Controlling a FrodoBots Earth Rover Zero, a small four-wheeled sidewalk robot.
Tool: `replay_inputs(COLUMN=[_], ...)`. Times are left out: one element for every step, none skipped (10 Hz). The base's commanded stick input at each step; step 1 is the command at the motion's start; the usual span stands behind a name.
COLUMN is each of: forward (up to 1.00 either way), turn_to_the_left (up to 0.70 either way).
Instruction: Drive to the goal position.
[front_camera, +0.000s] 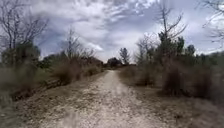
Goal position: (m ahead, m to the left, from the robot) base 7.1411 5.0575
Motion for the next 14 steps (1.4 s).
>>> replay_inputs(forward=[0.5, 0.5, 0.5, 0.5, 0.56, 0.64, 0.7, 0.7, 0.7, 0.7, 0.7, 0.7, 0.7, 0.7], turn_to_the_left=[0.0, 0.0, 0.0, 0.0, 0.0, 0.0, 0.0, 0.0, 0.0, 0.0, 0.0, 0.0, 0.0, 0.0])
